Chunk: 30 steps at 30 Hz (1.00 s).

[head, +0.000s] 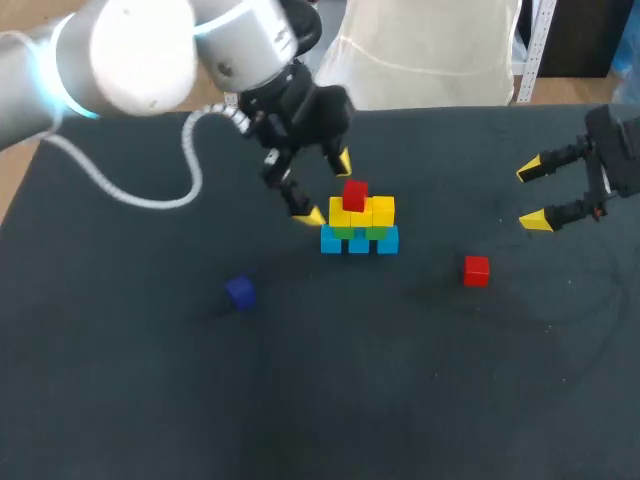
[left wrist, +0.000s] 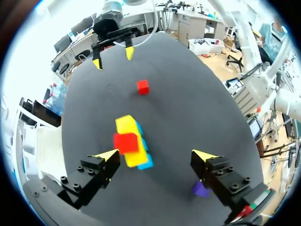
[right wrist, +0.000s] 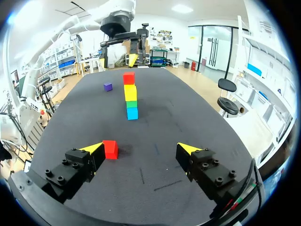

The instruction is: Place the blue cubes, place green cubes on the blue cubes, place the yellow cubes on the green cubes, then place the red cubes on the yellow cubes, and place purple cube on the red cubes.

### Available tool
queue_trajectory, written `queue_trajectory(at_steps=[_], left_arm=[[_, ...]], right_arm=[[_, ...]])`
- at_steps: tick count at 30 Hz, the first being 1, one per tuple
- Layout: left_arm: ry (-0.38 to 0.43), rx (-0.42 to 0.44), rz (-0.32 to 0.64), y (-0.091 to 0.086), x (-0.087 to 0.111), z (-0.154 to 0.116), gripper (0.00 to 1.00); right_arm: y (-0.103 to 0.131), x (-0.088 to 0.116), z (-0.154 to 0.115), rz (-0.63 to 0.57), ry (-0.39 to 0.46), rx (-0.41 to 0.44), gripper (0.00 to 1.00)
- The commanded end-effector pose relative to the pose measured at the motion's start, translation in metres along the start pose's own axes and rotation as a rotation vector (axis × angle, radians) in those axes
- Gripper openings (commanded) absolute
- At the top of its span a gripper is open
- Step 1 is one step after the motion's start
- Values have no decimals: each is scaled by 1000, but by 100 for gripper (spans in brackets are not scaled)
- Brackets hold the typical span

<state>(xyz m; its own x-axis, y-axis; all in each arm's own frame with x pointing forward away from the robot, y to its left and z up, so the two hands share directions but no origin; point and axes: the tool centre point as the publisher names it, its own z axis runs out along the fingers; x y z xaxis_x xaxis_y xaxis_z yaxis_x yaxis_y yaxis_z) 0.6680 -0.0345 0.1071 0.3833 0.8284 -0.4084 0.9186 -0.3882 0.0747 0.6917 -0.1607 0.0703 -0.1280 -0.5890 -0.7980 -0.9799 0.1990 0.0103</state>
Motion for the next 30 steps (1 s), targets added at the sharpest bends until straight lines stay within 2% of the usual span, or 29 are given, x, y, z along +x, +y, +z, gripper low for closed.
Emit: queue_trajectory(at_steps=[1,2,4,5,8,16,20,30], left_arm=[[-55,-104,-12,-43,24,2,100],[-40,-102,-33,-48,29,3,100],[-93,-133,-58,-55,39,4,100],[-71,-131,-74,-59,43,4,100],[-88,-146,-107,-69,54,7,100],[-126,-189,-144,-82,80,2,100],[-156,-210,-175,-84,89,-6,100],[-134,-239,-186,-77,100,-31,100]], right_arm=[[-1,0,1,-1,-2,-1,100],[-1,0,1,-1,-2,-1,100],[-1,0,1,-1,-2,-1,100],[-1,0,1,-1,-2,-1,100],[-1,0,1,-1,-2,-1,100],[-1,0,1,-1,-2,-1,100],[-1,0,1,-1,-2,-1,100],[-1,0,1,-1,-2,-1,100]])
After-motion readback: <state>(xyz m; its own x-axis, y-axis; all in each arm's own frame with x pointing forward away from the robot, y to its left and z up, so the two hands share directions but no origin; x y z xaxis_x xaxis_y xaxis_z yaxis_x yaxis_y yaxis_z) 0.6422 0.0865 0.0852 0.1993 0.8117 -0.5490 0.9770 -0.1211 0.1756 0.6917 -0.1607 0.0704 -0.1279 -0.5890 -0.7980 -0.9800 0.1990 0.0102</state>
